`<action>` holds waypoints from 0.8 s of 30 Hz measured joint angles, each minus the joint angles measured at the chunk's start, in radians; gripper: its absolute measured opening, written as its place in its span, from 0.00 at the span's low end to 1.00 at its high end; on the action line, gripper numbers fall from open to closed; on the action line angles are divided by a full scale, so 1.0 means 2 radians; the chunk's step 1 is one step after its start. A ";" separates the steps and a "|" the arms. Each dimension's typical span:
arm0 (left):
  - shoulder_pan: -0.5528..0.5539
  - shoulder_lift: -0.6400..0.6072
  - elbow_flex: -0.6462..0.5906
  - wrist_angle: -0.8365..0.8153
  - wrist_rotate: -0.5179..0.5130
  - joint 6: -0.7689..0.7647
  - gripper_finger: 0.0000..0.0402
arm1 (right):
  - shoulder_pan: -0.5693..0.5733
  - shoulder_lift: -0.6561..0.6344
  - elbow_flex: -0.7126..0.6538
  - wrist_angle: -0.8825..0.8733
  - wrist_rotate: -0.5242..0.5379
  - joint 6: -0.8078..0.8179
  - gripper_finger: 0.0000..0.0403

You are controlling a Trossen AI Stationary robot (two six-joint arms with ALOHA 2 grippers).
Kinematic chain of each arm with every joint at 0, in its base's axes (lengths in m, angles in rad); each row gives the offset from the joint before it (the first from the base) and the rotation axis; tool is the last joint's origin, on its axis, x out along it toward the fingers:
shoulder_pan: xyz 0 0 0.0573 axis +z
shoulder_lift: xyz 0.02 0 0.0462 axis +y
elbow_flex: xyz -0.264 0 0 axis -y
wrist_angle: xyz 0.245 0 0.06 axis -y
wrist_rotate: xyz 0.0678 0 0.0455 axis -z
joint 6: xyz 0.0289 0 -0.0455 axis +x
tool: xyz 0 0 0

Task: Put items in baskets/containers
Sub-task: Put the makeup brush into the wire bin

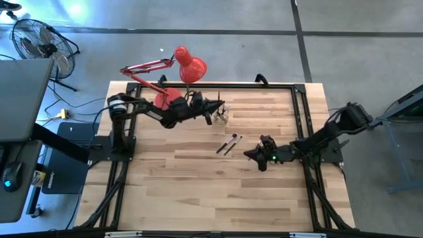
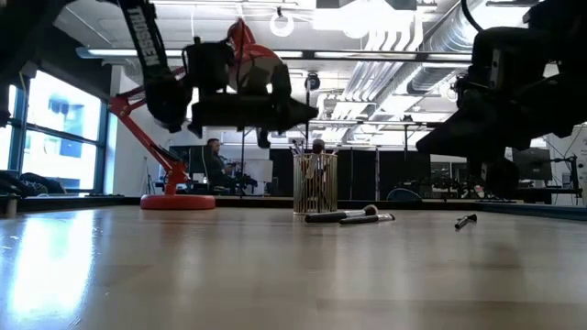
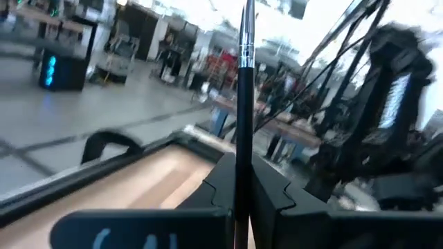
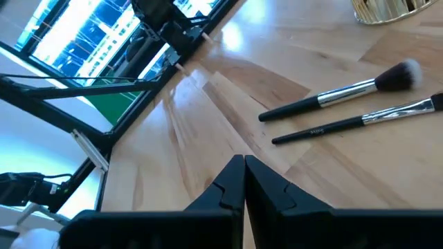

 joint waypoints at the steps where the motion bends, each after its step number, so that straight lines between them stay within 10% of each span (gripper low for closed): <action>1: 0.007 0.006 0.003 -0.005 0.011 -0.001 0.02 | -0.005 0.000 0.000 0.000 -0.005 0.000 0.01; 24: 0.023 0.048 0.095 -0.115 0.086 0.093 0.10 | -0.039 0.000 0.000 0.000 -0.027 0.004 0.00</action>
